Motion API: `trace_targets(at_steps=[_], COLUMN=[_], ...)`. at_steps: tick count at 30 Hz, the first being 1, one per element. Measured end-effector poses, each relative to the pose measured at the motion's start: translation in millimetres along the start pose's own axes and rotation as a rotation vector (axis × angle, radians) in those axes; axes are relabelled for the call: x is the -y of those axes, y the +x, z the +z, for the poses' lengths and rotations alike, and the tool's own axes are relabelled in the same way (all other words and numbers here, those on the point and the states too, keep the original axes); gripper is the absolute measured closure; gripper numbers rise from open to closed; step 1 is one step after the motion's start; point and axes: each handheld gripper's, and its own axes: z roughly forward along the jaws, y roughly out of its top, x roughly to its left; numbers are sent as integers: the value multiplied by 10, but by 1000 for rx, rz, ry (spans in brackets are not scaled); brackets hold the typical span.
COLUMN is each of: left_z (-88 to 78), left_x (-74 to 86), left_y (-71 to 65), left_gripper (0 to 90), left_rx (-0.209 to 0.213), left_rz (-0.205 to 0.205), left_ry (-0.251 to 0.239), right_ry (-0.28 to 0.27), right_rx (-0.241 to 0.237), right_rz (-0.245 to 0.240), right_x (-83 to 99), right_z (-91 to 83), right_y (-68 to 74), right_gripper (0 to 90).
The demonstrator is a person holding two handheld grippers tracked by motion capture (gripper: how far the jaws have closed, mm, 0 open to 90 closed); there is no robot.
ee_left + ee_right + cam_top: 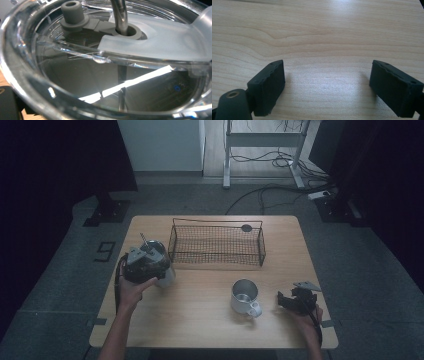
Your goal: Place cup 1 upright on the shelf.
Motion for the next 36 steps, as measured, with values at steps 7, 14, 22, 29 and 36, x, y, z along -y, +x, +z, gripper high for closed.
trace_targets(at_steps=[7,14,22,29,36], left_z=[-39,-90,-111,-111,-96], left_x=[-122,-247,-348,-412,-478], left_y=[-57,-120,-181,-196,-213], left_gripper=[40,40,41,41,41], left_rx=[5,22,29,29,38], left_rz=[6,15,30,18,18], left_ry=[-8,-30,-40,-53,-56], right_ry=[0,0,0,0,0], right_rx=[0,0,0,0,0], right_rz=[0,0,0,0,0], right_x=[0,0,0,0,0], right_z=[0,0,0,0,0], right_y=[0,0,0,0,0], right_gripper=[128,128,128,128,128])
